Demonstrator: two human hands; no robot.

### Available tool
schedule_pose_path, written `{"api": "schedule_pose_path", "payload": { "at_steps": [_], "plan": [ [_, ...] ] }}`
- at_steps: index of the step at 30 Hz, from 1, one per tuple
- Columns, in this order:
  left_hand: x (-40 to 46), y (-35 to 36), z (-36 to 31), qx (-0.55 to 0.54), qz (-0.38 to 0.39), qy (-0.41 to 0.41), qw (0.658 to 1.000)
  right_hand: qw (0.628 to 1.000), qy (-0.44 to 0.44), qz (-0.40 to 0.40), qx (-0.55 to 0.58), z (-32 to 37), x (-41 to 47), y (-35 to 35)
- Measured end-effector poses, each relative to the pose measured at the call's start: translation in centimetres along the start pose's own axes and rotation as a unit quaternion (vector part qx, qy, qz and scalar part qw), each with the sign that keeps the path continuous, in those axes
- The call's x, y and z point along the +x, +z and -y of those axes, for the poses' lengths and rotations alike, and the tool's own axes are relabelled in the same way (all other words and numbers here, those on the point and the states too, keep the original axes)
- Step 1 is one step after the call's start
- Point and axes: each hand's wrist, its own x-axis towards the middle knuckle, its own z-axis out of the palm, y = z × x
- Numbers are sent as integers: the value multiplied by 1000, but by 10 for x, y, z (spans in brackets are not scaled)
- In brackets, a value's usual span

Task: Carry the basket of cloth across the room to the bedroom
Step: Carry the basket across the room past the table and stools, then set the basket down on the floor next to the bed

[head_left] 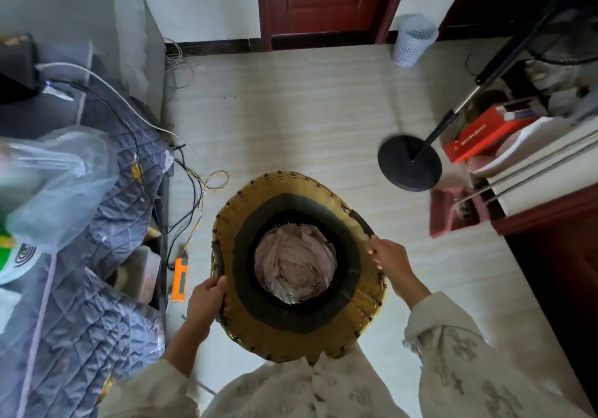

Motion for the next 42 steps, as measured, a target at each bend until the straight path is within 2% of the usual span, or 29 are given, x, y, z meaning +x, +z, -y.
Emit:
{"api": "schedule_pose_path", "payload": {
  "at_steps": [9,16,23,33,37,42],
  "plan": [
    [99,5,-114,-35,-53,-12,998,996,34,73,40,127,136,8],
    [153,1,-202,-110,-106,-12,988,990,14,134,50,235,217,14],
    [212,5,-273,-124,-110,-16,986,988,-14,154,24,318,291,36],
    [342,-30,-406,-164,-98,-46,981,991,-35,125,0,463,405,90],
    [390,-43,-468,-135,-63,-33,988,994,-19,109,11,513,445,102],
    [437,-53,-513,-103,-29,-48,993,996,-19,83,-12,557,480,113]
  ]
}}
